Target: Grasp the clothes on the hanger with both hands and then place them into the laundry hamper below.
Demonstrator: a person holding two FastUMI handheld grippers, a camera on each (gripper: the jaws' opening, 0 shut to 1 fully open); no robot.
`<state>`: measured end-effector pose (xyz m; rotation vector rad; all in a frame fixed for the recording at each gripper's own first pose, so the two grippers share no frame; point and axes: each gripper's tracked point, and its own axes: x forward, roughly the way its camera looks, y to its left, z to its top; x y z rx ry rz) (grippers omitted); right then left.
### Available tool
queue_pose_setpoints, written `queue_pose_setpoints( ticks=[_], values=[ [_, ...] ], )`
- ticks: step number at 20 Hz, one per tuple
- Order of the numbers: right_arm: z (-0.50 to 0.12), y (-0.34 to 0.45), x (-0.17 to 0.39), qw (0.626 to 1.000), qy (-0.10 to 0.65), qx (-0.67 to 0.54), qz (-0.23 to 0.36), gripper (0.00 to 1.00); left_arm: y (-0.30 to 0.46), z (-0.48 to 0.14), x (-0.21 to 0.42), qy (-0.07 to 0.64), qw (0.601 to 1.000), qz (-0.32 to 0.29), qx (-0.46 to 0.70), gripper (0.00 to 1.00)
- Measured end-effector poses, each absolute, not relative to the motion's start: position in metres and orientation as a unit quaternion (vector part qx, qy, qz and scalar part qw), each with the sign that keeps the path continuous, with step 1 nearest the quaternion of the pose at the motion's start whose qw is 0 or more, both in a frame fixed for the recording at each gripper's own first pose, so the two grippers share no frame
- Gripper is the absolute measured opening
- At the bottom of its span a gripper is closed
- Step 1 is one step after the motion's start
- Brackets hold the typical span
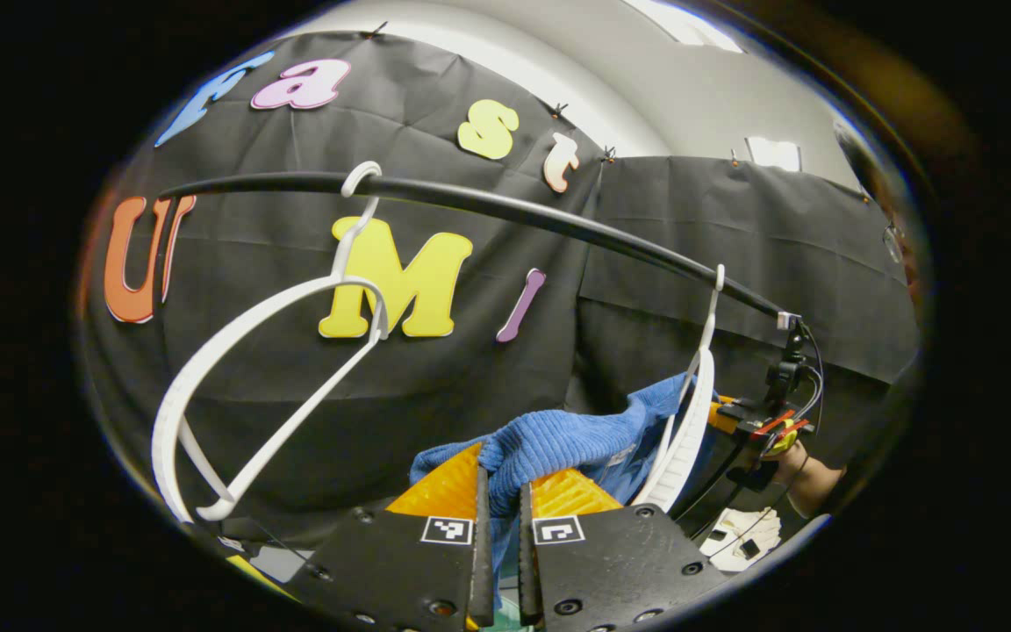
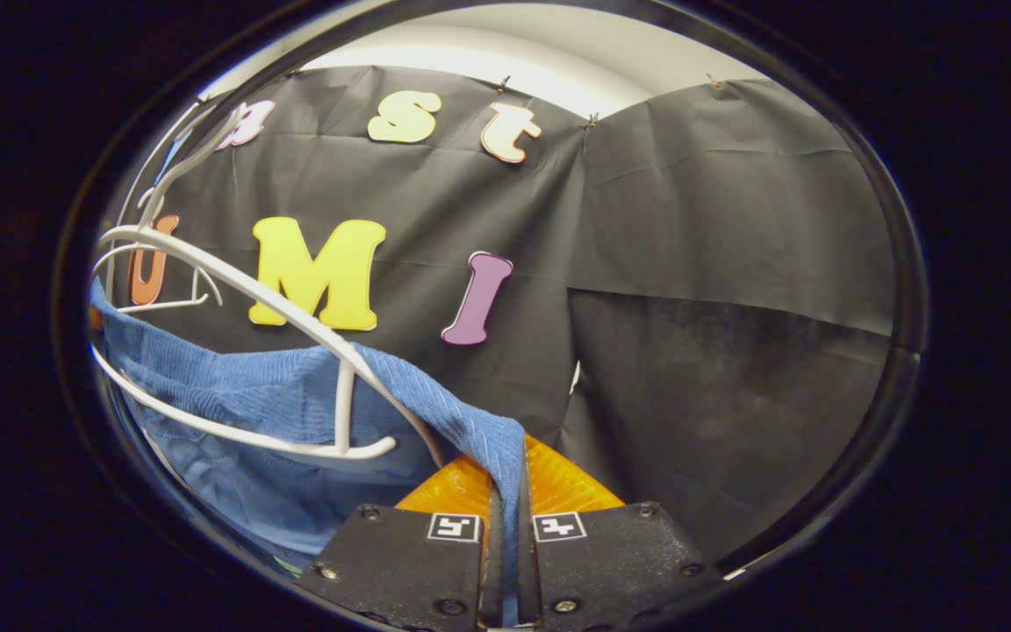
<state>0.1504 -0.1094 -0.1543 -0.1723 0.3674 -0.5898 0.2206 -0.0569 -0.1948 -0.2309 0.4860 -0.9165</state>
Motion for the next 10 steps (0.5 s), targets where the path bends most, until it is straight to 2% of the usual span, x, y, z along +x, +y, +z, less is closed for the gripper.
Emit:
queue_pose_setpoints(
  ticks=[6, 10],
  values=[
    [-0.155, -0.111, 0.148, 0.927, 0.193, -0.115, -0.3, 0.09, -0.062, -0.222, 0.221, 0.249, 0.857, -0.434, -0.125, 0.14],
    [-0.193, -0.108, 0.139, 0.921, 0.263, -0.066, -0.278, 0.1, -0.068, -0.243, 0.223, 0.263, 0.849, -0.434, -0.144, 0.14]
  ],
)
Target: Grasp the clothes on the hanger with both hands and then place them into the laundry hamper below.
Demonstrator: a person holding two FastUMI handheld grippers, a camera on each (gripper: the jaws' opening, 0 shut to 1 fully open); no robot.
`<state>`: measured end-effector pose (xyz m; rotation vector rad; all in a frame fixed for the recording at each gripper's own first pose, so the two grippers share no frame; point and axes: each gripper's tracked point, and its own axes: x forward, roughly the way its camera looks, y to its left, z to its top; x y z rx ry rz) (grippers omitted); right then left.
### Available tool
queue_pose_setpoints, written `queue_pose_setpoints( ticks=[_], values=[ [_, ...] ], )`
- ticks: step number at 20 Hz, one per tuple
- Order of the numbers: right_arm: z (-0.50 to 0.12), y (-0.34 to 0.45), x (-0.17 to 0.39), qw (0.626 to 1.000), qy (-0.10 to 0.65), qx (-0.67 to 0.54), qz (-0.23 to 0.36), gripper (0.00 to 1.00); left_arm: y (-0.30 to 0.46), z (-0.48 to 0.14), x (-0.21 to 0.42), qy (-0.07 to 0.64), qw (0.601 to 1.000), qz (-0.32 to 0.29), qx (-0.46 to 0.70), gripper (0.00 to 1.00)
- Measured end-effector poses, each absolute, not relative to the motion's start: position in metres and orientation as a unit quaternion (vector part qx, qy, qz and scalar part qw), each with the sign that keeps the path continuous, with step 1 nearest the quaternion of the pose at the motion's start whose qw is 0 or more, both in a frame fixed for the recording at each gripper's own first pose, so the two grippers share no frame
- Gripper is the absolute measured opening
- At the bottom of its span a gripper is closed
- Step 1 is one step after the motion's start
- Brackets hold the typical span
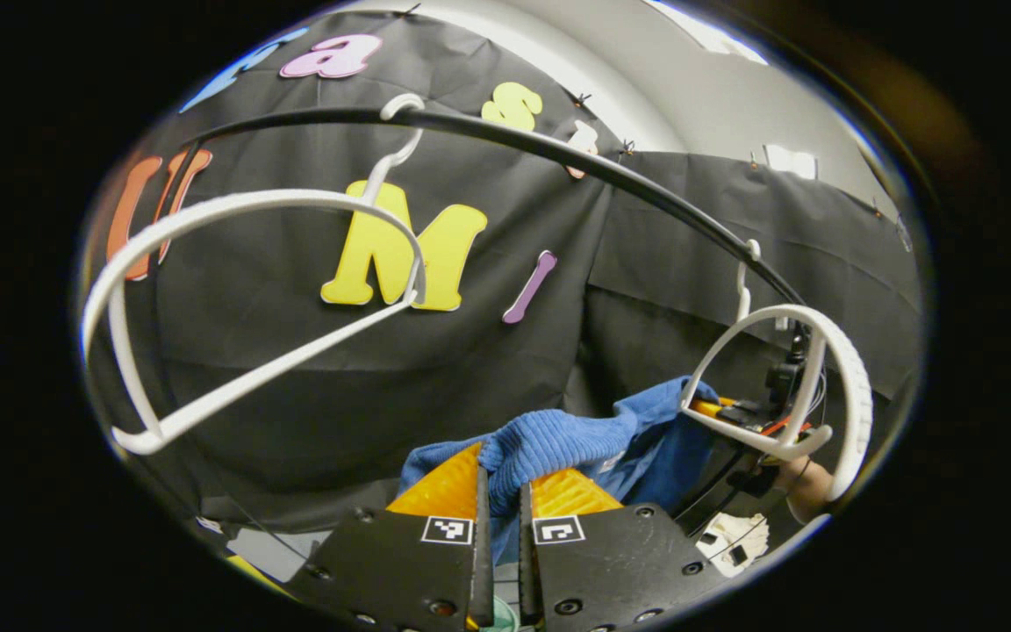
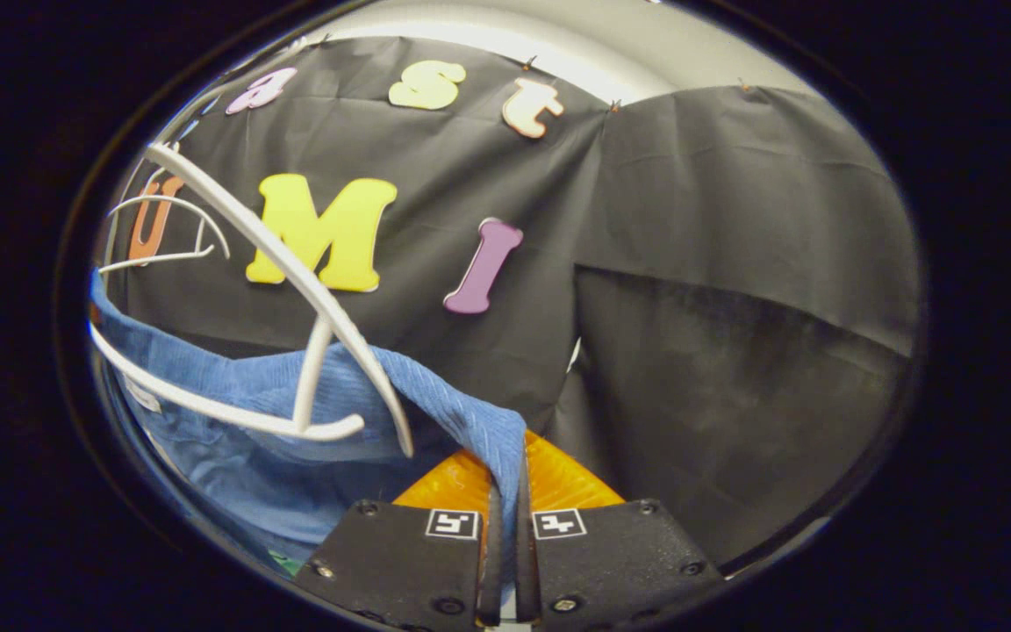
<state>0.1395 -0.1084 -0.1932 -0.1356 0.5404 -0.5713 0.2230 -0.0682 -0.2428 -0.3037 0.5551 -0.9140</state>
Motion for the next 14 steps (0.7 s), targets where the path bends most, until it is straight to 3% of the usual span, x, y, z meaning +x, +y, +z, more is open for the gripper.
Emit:
queue_pose_setpoints(
  ticks=[14],
  values=[
    [-0.263, -0.065, 0.118, 0.913, 0.335, -0.003, -0.232, 0.1, -0.061, -0.282, 0.214, 0.322, 0.859, -0.384, -0.108, 0.11]
  ],
)
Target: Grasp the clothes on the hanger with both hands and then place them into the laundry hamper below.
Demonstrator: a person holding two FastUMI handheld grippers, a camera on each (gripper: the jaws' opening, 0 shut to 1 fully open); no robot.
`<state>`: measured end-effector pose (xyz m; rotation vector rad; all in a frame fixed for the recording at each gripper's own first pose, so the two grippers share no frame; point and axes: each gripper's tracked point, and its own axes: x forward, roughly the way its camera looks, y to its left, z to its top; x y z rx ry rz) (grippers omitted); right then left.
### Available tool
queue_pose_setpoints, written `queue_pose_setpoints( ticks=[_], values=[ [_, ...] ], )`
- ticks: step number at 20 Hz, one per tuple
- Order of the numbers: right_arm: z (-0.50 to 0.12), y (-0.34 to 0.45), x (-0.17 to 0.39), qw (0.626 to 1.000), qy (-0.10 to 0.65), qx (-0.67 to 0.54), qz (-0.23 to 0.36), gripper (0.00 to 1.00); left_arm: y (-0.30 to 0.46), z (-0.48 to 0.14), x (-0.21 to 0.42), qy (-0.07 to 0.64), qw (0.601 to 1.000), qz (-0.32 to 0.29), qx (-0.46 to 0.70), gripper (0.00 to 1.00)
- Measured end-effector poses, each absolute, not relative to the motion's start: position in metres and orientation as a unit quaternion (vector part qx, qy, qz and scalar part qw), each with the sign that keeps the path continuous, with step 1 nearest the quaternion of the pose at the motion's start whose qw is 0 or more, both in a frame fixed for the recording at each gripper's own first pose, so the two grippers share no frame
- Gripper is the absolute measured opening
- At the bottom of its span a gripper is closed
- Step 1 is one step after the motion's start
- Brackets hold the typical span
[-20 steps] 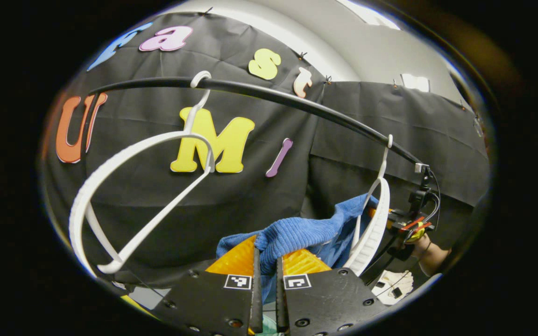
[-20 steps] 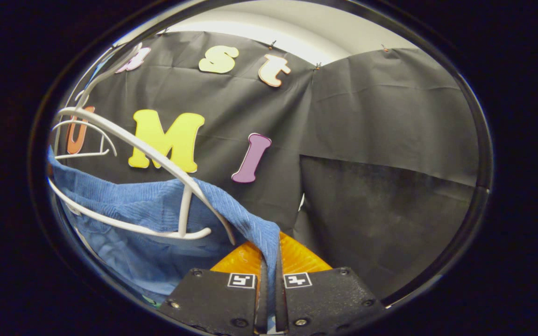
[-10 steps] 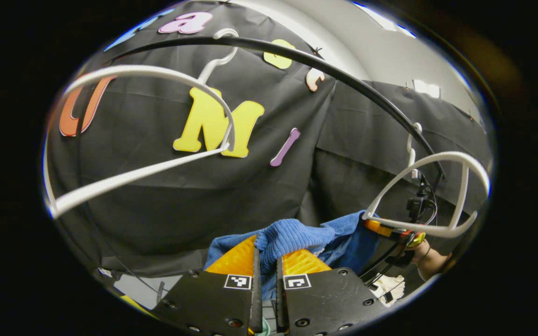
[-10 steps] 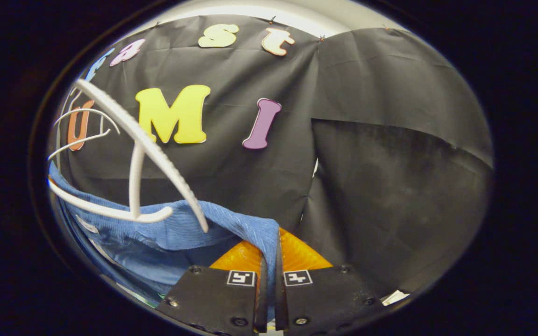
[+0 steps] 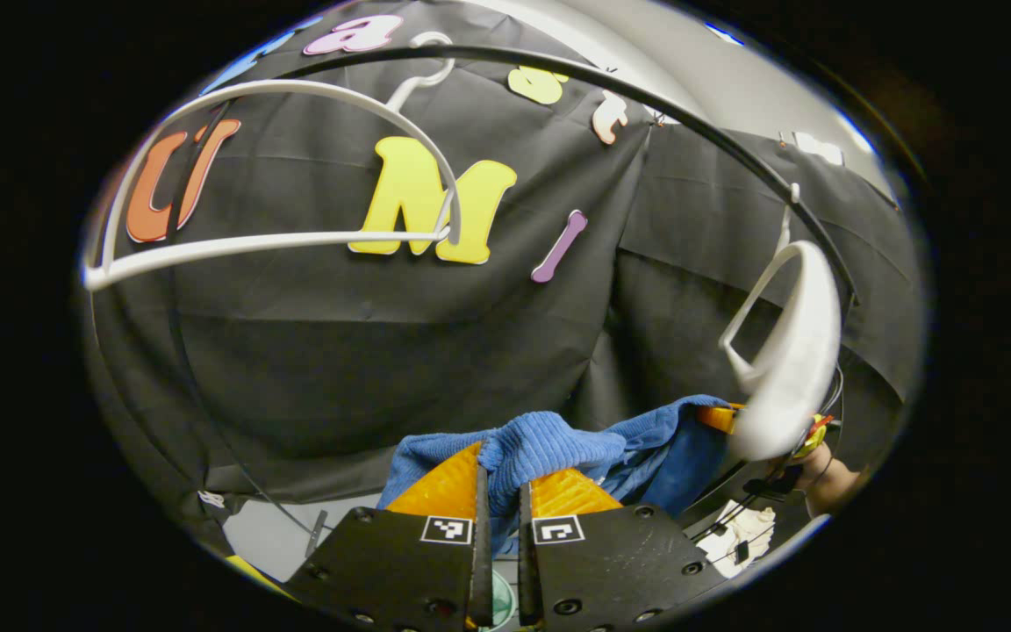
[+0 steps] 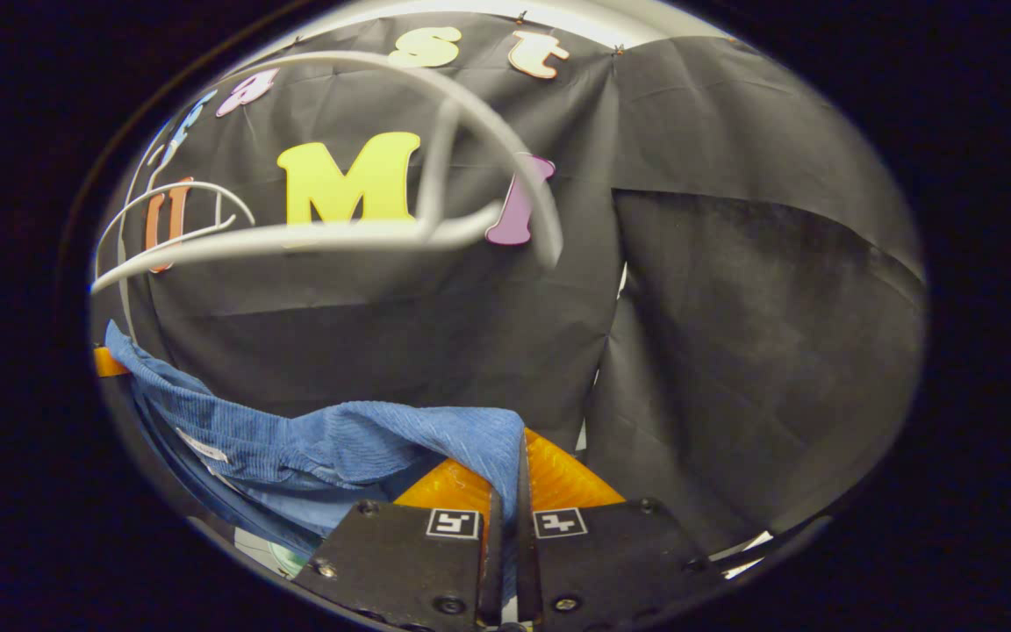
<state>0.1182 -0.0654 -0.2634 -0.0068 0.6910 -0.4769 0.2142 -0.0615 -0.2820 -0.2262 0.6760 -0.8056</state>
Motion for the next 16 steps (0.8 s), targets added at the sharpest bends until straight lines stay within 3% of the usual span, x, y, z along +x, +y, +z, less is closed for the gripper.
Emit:
queue_pose_setpoints(
  ticks=[7, 11, 16],
  values=[
    [-0.285, -0.049, 0.097, 0.904, 0.367, 0.027, -0.22, 0.1, -0.055, -0.299, 0.204, 0.352, 0.859, -0.361, -0.086, 0.14],
    [-0.297, -0.036, 0.083, 0.9, 0.381, 0.041, -0.21, 0.1, -0.052, -0.302, 0.199, 0.36, 0.861, -0.349, -0.09, 0.11],
    [-0.318, -0.01, 0.065, 0.893, 0.403, 0.065, -0.189, 0.1, -0.027, -0.306, 0.156, 0.37, 0.866, -0.324, -0.091, 0.11]
  ],
)
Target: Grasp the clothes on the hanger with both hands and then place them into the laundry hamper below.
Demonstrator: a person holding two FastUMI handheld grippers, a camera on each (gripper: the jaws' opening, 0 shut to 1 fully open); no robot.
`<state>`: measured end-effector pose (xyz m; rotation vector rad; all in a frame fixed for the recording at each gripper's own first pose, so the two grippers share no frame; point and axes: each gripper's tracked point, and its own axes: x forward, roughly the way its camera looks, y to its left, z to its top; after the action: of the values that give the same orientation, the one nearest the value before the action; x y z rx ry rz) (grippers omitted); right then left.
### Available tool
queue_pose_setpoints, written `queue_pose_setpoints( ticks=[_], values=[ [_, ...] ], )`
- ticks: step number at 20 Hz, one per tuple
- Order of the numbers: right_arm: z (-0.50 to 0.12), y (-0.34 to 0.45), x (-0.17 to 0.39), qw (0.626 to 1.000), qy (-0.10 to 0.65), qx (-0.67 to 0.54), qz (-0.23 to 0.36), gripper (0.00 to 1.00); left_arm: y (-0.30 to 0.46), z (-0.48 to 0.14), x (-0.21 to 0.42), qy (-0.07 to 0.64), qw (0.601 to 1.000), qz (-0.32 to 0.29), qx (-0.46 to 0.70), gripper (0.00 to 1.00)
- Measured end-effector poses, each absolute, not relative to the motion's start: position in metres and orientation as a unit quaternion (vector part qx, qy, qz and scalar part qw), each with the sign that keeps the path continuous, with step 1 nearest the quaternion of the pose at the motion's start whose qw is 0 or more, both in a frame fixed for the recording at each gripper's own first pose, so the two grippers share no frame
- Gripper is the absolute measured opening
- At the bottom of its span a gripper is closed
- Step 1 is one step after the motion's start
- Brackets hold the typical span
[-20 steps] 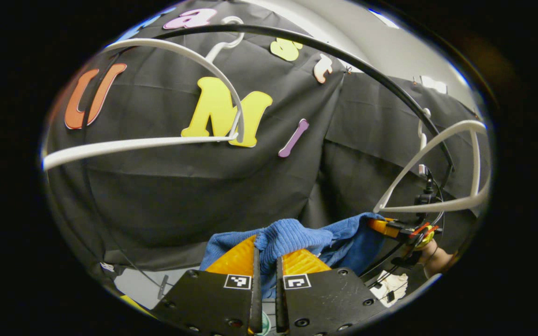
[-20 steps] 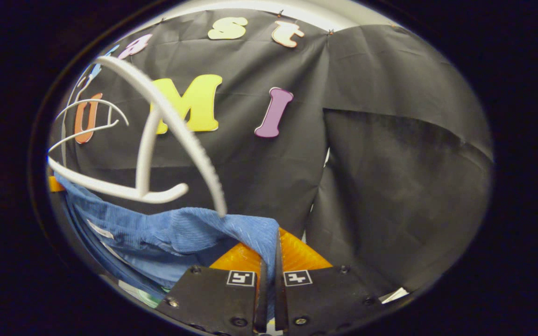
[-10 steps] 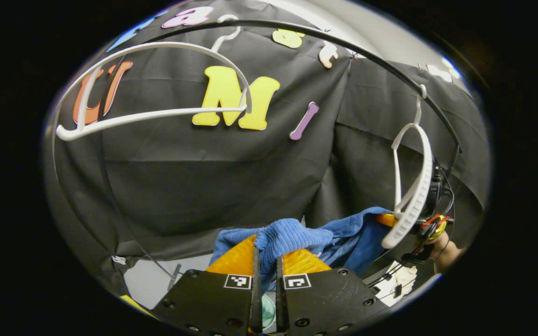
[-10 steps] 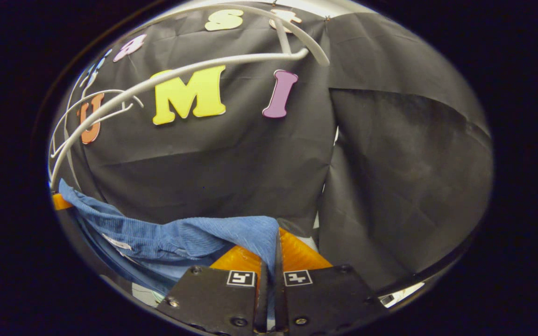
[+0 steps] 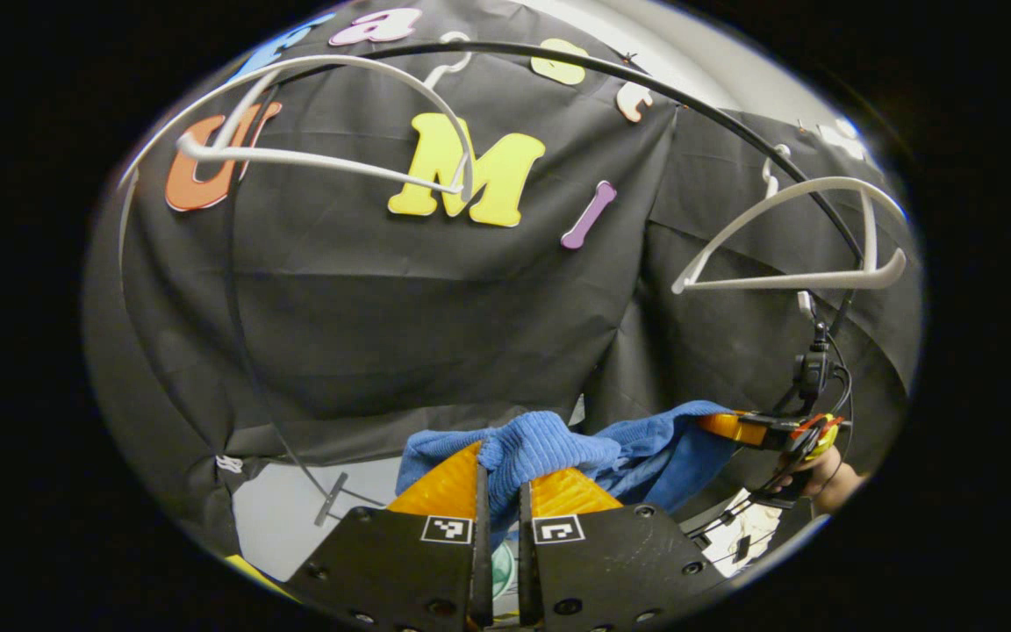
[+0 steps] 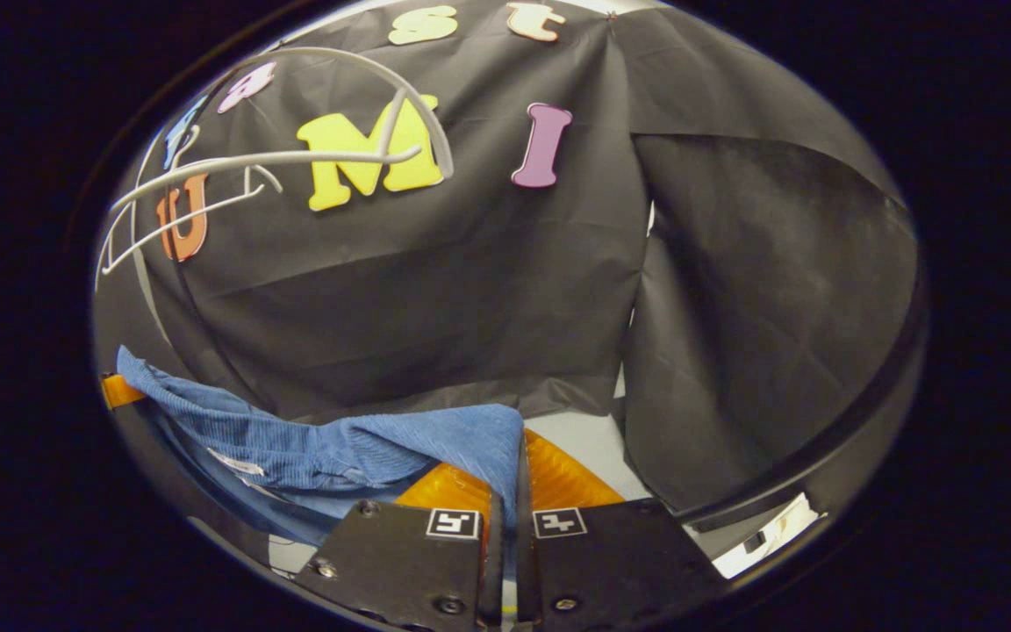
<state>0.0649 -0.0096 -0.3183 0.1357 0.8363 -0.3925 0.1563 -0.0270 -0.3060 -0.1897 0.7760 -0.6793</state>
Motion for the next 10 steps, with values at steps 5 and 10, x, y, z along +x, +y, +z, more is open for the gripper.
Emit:
queue_pose_setpoints(
  ticks=[5, 10],
  values=[
    [-0.346, 0.027, 0.06, 0.882, 0.423, 0.13, -0.161, 0.1, -0.023, -0.32, 0.146, 0.391, 0.863, -0.301, -0.112, 0.11],
    [-0.377, 0.082, 0.048, 0.859, 0.444, 0.222, -0.122, 0.1, -0.02, -0.341, 0.117, 0.414, 0.856, -0.278, -0.132, 0.11]
  ],
)
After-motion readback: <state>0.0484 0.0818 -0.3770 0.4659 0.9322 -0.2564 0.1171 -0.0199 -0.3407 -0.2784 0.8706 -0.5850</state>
